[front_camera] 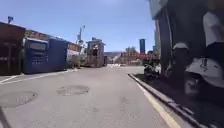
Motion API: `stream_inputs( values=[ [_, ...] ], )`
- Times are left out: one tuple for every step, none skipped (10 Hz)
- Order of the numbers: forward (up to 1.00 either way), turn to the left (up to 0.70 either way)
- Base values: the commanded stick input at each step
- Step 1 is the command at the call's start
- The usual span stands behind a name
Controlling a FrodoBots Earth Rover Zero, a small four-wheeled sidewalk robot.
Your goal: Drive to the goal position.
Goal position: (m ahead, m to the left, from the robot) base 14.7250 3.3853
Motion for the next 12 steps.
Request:
stream_inputs(
  values=[
    [0.45, 0.00],
    [0.45, 0.00],
    [0.45, 0.00],
    [0.45, 0.00],
    [0.45, 0.00],
    [0.45, 0.00],
    [0.45, 0.00],
    [0.45, 0.00],
    [0.45, 0.00],
    [0.45, 0.00],
    [0.45, 0.00],
    [0.45, 0.00]
  ],
)
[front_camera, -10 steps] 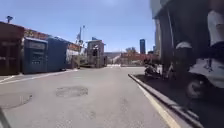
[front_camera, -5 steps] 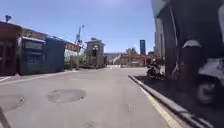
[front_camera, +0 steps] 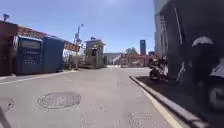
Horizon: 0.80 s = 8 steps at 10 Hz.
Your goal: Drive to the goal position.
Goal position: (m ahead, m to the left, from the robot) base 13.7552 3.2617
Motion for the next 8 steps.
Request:
stream_inputs(
  values=[
    [0.45, 0.00],
    [0.45, 0.00],
    [0.45, 0.00],
    [0.45, 0.00],
    [0.45, 0.00],
    [0.45, 0.00],
    [0.45, 0.00],
    [0.45, 0.00]
  ],
)
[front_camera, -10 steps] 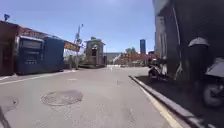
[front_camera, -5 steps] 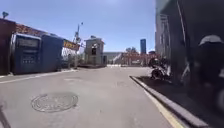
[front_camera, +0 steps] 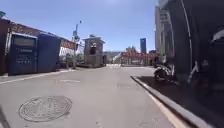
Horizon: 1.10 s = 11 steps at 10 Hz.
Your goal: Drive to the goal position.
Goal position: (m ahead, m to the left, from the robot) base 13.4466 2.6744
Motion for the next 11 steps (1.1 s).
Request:
stream_inputs(
  values=[
    [0.45, 0.00],
    [0.45, 0.00],
    [0.45, 0.00],
    [0.45, 0.00],
    [0.45, 0.00],
    [0.45, 0.00],
    [0.45, 0.00],
    [0.45, 0.00],
    [0.45, 0.00],
    [0.45, 0.00],
    [0.45, 0.00]
  ],
)
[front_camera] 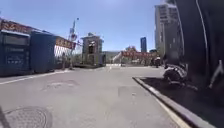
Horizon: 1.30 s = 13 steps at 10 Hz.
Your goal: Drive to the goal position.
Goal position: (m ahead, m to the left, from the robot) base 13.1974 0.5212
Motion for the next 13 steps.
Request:
stream_inputs(
  values=[
    [0.45, 0.00],
    [0.45, 0.00],
    [0.45, 0.00],
    [0.45, 0.00],
    [0.45, 0.00],
    [0.45, 0.00],
    [0.45, 0.00],
    [0.45, 0.00],
    [0.45, 0.00],
    [0.45, 0.00],
    [0.45, 0.00],
    [0.45, 0.00],
    [0.45, 0.00]
  ],
)
